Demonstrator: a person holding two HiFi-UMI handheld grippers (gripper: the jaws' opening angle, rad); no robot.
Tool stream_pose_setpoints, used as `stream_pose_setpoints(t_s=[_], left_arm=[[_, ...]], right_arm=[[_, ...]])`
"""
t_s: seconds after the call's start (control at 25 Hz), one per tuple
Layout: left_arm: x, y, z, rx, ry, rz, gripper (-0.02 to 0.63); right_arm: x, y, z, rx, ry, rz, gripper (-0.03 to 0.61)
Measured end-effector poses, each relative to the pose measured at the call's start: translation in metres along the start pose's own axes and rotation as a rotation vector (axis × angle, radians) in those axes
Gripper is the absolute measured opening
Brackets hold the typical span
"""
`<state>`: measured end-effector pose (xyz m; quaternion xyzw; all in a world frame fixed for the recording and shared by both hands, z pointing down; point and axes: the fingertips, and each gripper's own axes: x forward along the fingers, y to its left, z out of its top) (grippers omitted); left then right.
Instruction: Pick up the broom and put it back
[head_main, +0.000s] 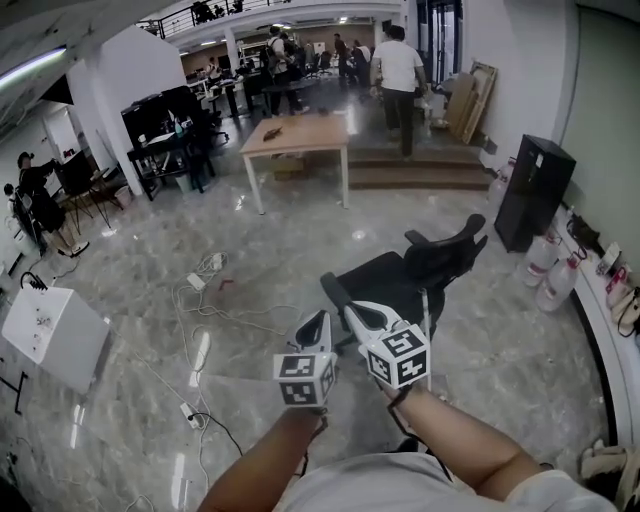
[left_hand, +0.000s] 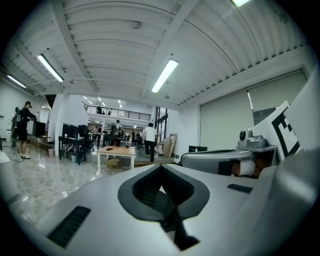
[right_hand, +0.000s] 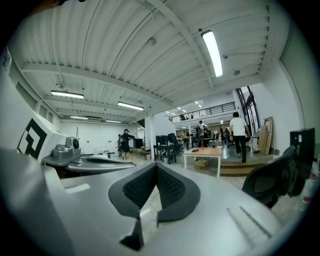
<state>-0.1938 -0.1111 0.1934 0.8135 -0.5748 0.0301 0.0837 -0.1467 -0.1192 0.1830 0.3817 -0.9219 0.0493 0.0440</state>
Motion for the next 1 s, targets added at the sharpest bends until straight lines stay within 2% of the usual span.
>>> stream_pose_setpoints(t_s=[0.48,1.0], left_arm=[[0.000,0.025,0.009,-0.008,-0.029,0.008,0.005],[-0.006,0.029,0.018,-0.013,-0.054,-0.022,0.005]], right_arm=[[0.013,0.006,0.002,0.001,0.007,-0.019,0.002],[0.012,0.011,0.006,-0.002,0.010,-0.043,0.002]])
